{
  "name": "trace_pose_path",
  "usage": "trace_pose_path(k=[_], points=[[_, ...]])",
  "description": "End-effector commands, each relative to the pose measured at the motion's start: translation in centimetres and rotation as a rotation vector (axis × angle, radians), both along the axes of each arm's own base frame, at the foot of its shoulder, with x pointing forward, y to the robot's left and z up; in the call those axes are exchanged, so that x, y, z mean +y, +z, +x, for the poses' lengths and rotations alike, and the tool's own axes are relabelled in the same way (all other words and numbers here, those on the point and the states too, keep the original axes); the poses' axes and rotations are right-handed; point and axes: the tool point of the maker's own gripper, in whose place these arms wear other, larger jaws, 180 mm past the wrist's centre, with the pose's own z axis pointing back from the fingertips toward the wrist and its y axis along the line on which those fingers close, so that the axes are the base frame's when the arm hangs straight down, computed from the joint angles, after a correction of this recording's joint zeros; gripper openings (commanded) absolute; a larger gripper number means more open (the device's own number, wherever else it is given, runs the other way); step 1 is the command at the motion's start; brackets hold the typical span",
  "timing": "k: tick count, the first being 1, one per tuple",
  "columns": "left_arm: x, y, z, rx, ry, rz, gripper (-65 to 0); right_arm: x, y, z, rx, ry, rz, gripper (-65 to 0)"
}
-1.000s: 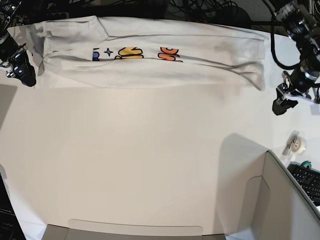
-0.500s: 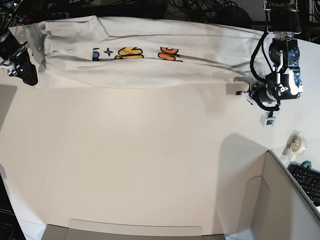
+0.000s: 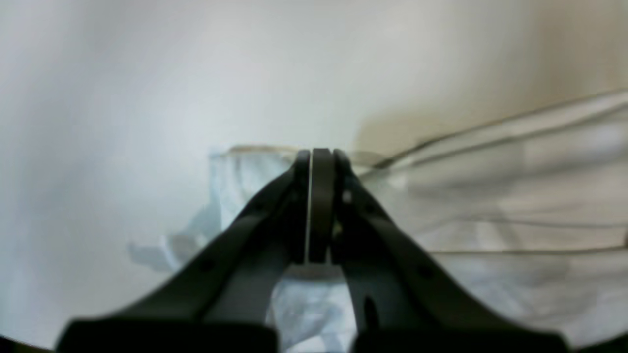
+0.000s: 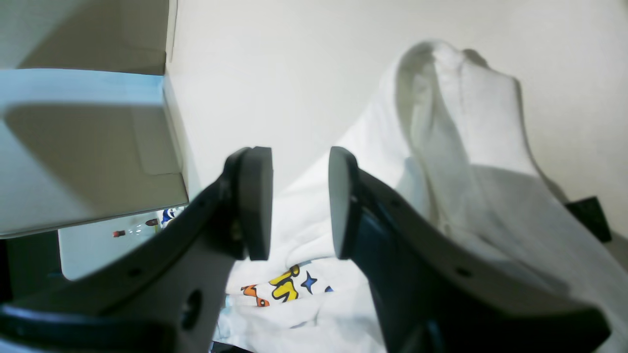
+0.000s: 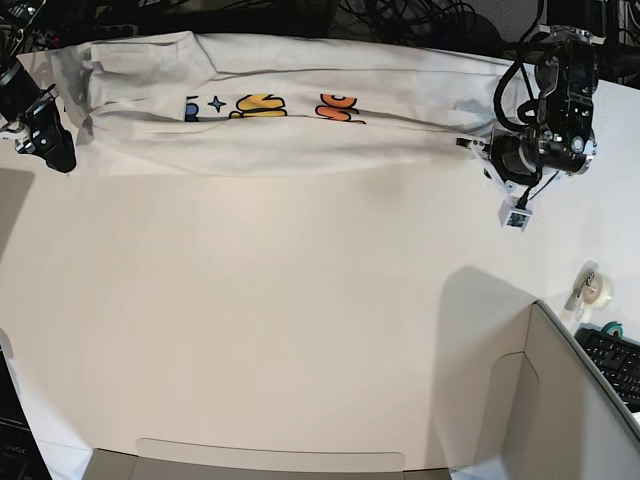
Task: Layout the t-shirt on the table in an organized manner, then fold the t-shirt properly
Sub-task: 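Open the left gripper and lift it from the folded edge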
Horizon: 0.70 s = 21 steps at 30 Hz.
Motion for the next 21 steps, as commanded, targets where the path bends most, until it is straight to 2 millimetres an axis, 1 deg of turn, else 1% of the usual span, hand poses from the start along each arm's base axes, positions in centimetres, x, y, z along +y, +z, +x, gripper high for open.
trace_pose_path(k=[1,3,6,11,13,16,18,21], points=[[0.4,1.3,0.7,-0.038,-0.008,0.024,-65.0,-0.1,1.2,0.4,-0.036,0.017,-0.01,-45.7],[0.1,1.9,0.8,-0.056,-0.02,0.023,-65.0,-0.1,1.2,0.4,-0.036,0.017,-0.01,-45.7],[-0.2,1.5,-0.2,-0.039,-0.028,0.022,-65.0,-0.1,1.2,0.4,-0.038,0.016,-0.01,-45.7],[0.2,1.5,0.0,-0.038,-0.025,0.031,-65.0,-0.1,1.2,0.4,-0.036,0.017,-0.009,-45.7],[1.3,1.5,0.1,-0.032,-0.016,0.069,-65.0,0.0,1.1,0.4,-0.036,0.018,-0.009,-45.7],[2.9,2.0,2.1,-0.095,0.01,0.138,-65.0,0.4,0.9,0.4,-0.035,0.02,0.003,-45.7],[4.3,1.7,2.5,-0.1,0.028,0.194,-65.0,1.0,0.6,0.5,-0.032,0.03,0.015,-45.7],[5.6,1.0,2.6,-0.095,0.046,0.24,-65.0,1.3,0.4,0.5,-0.027,0.04,0.021,-45.7]])
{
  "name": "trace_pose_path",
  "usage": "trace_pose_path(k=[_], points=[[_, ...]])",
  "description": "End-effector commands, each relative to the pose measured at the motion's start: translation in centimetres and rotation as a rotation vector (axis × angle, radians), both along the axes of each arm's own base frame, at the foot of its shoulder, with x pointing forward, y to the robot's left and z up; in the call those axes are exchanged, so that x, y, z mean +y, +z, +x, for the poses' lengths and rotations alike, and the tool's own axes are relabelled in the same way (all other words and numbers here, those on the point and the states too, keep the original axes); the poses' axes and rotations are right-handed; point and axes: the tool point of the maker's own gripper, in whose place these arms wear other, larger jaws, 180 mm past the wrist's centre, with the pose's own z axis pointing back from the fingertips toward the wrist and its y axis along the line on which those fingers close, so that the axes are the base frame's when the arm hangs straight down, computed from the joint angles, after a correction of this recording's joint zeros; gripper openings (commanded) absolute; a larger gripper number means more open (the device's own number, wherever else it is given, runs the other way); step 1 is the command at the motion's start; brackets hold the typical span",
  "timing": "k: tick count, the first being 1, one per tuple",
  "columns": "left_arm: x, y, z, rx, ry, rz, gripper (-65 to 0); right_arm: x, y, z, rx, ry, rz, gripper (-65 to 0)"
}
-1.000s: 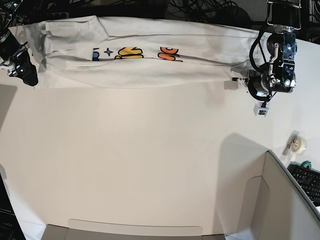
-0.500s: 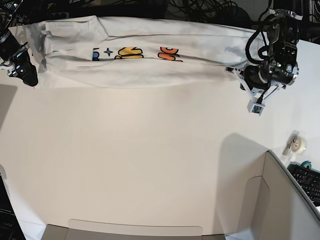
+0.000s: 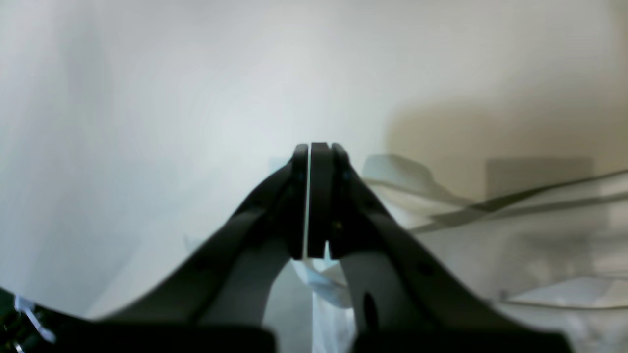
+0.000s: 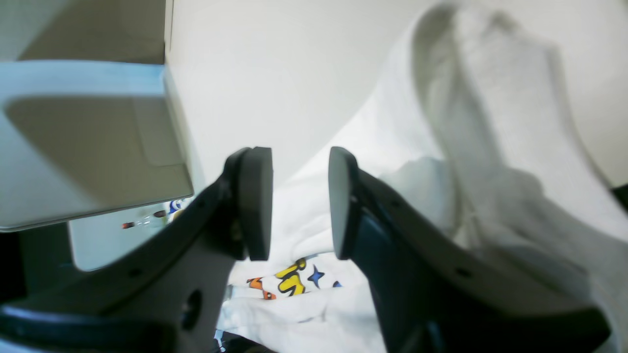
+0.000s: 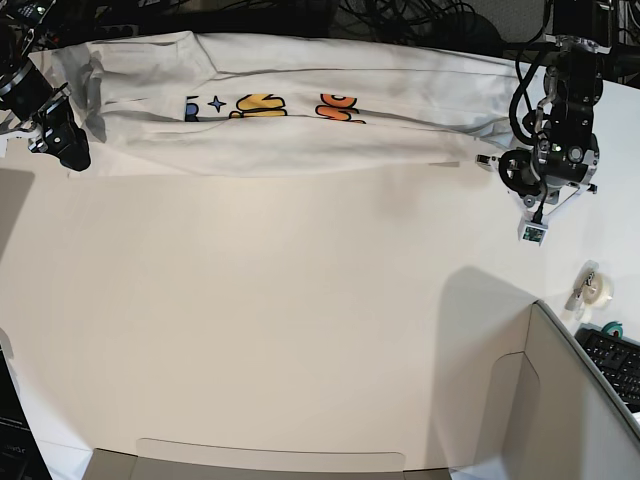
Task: Layout the t-shirt on the table in an organized manner, then fold the t-shirt properly
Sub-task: 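Open the left gripper and lift it from the folded edge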
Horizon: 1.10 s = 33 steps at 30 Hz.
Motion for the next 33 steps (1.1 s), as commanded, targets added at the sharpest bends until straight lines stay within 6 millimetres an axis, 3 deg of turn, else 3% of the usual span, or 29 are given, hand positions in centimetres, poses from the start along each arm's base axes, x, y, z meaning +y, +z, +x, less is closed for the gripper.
trace_pose_path(k=[1,6,14,25,30,33], points=[[0.6,0.6,0.5,-0.023,-0.006,0.027,-65.0,-0.3,1.2,0.4,-0.034,0.015,-0.017,-45.7],[0.6,-0.9,-2.1,0.058,-0.06,0.066,-65.0,-0.2,1.3,0.4,-0.036,0.016,-0.017,-45.7],[-1.3,-0.5,-5.0,0.07,-0.123,0.054,-65.0,-0.3,1.2,0.4,-0.035,0.013,-0.016,-45.7],[-2.5,-2.6,-9.9,0.151,-0.162,0.022,-65.0,-0.3,1.2,0.4,-0.034,0.013,-0.016,-45.7],[-2.5,-2.8,-10.4,0.143,-0.172,0.019,-65.0,-0.3,1.2,0.4,-0.034,0.012,-0.017,-45.7],[-0.9,-2.0,-9.6,0.115,-0.155,0.054,-65.0,-0.4,1.2,0.4,-0.034,0.012,-0.018,-45.7]])
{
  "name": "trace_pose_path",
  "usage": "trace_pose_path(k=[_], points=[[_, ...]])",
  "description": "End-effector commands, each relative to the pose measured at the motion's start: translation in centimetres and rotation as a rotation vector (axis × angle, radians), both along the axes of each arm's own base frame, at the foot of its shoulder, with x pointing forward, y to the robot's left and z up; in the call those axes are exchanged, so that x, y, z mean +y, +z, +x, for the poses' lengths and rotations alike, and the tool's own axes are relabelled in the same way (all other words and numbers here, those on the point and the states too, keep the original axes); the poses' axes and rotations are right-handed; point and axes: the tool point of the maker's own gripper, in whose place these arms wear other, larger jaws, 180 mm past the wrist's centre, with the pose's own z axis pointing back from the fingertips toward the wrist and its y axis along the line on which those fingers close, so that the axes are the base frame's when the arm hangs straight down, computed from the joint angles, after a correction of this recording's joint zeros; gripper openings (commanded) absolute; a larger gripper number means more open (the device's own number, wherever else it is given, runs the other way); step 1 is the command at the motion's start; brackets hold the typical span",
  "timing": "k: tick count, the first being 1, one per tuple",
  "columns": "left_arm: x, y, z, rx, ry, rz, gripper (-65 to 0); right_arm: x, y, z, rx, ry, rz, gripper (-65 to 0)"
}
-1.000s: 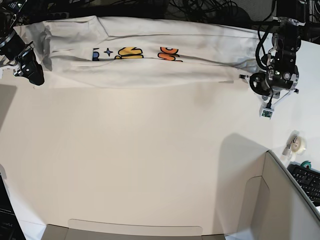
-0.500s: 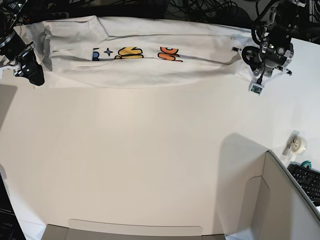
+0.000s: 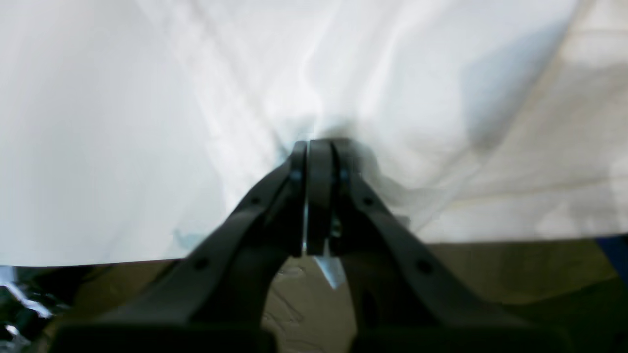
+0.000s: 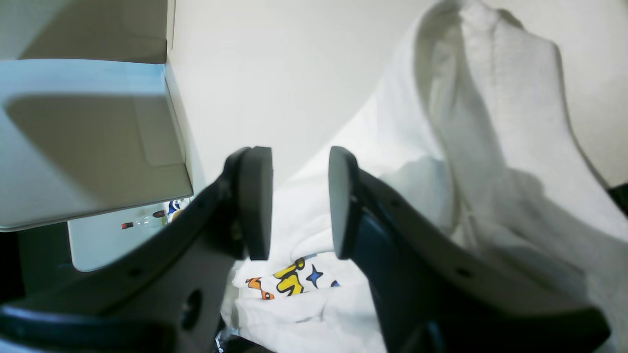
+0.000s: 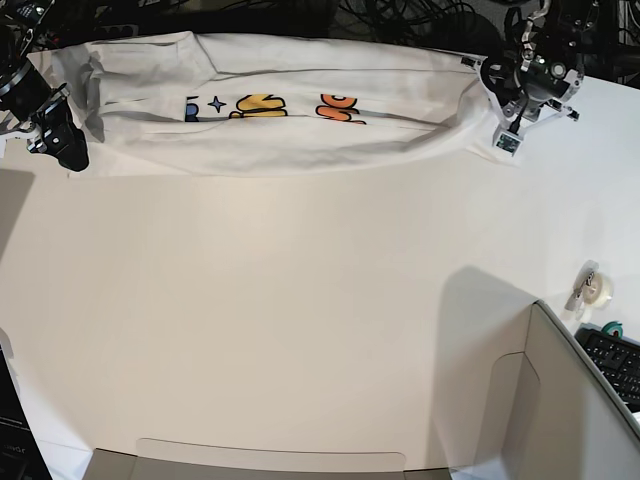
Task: Layout the t-shirt on the table in an organized manner, then fold the t-shirt properly
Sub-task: 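Open the left gripper and lift it from the folded edge, then lower the left gripper to grasp the strip end near the orange print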
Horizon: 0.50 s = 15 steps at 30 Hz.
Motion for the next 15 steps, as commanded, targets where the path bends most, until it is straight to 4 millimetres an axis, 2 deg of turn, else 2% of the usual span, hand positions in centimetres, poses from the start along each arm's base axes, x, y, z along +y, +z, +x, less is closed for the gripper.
trace_pose_path(k=[1,3,6,8,11,15], points=[[1.9,1.8,1.8,-0.085,0.028,0.04,-65.0,-0.3,1.2,0.4,-0.033,0.015,-0.015,-45.7],[4.5,4.1,3.8,-0.209,0.104,0.058,-64.6,-0.2,1.2,0.4,-0.032,0.016,-0.014,-45.7],[7.8,6.9,5.2,-0.358,0.242,0.056,-58.7,-0.3,1.1,0.4,-0.031,0.015,-0.013,-45.7],[8.4,7.9,5.4,-0.405,0.321,-0.028,-53.5,-0.3,1.1,0.4,-0.031,0.015,-0.013,-45.7],[8.2,9.1,5.8,-0.45,0.405,-0.2,-46.9,-0.3,1.1,0.4,-0.031,0.015,-0.013,-45.7],[8.8,9.0,4.7,-0.409,0.582,-0.489,-41.7,-0.3,1.1,0.4,-0.031,0.015,-0.013,-45.7]])
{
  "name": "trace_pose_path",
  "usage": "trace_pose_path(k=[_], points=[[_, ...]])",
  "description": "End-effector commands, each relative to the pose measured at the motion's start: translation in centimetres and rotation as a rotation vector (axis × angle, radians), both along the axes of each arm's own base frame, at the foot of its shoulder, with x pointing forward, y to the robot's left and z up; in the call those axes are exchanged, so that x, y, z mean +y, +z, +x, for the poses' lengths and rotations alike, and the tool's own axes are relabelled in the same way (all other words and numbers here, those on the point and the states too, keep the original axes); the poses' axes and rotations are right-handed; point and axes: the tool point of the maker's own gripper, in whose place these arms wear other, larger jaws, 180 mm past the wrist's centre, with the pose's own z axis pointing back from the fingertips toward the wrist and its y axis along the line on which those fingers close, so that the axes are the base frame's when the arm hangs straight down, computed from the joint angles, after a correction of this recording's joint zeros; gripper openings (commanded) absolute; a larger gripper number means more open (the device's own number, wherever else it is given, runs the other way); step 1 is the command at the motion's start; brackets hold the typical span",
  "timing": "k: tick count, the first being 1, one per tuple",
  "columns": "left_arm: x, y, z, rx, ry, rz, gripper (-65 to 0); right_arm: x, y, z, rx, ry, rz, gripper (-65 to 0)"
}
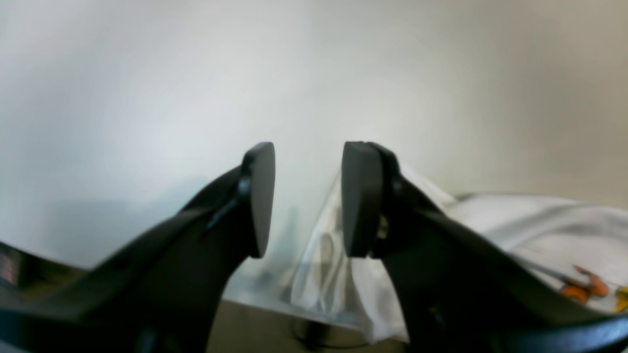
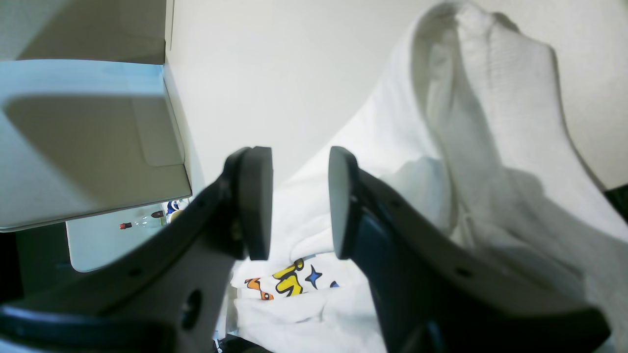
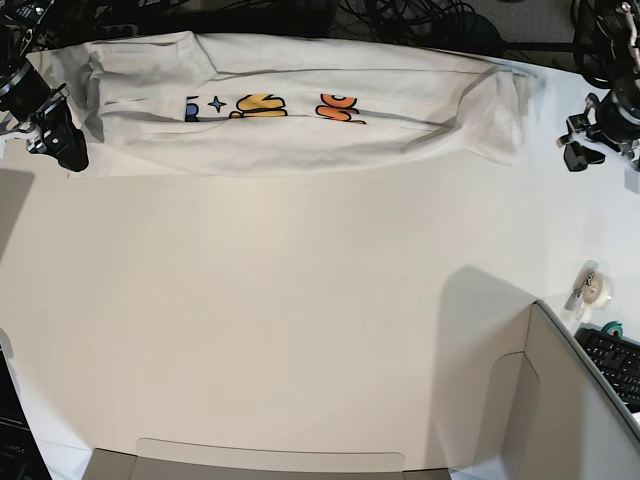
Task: Layout the t-shirt on the table in an organized manner, then fold the t-shirt properly
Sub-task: 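Lower the left gripper to grasp the strip end near the orange print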
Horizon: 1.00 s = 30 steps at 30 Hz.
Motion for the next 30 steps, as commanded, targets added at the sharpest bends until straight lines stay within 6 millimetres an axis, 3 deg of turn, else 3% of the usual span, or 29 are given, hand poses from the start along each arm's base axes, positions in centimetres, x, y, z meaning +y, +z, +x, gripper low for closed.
trace_pose_path(k=[1,5,9,14,19,24,30], points=[[0.6,0.6,0.0,-0.023,0.02,-0.062,-41.4,-0.2,1.2,0.4,-0.033,0.015,-0.012,-45.7],[1.3,-1.6,-1.6,0.004,0.043,-0.263,-41.1,-0.3,1.2,0.4,-0.033,0.015,-0.015,-45.7],[1.6,-3.4,-2.3,0.028,-0.015,-0.286,-37.7,-0.4,1.2,0.4,-0.033,0.015,-0.017,-45.7],[-0.2,-4.6,-2.5,0.058,-0.093,-0.297,-37.3,-0.3,1.2,0.4,-0.033,0.016,-0.016,-45.7],[-3.1,-6.4,-2.7,0.115,-0.165,-0.34,-33.9,-0.3,1.2,0.4,-0.033,0.016,-0.016,-45.7],[-4.7,-7.2,-2.9,0.145,-0.205,-0.361,-30.8,-0.3,1.2,0.4,-0.032,0.018,-0.016,-45.7],[-3.9,-6.8,-2.7,0.13,-0.189,-0.345,-30.8,-0.3,1.1,0.3,-0.029,0.017,-0.014,-45.7]])
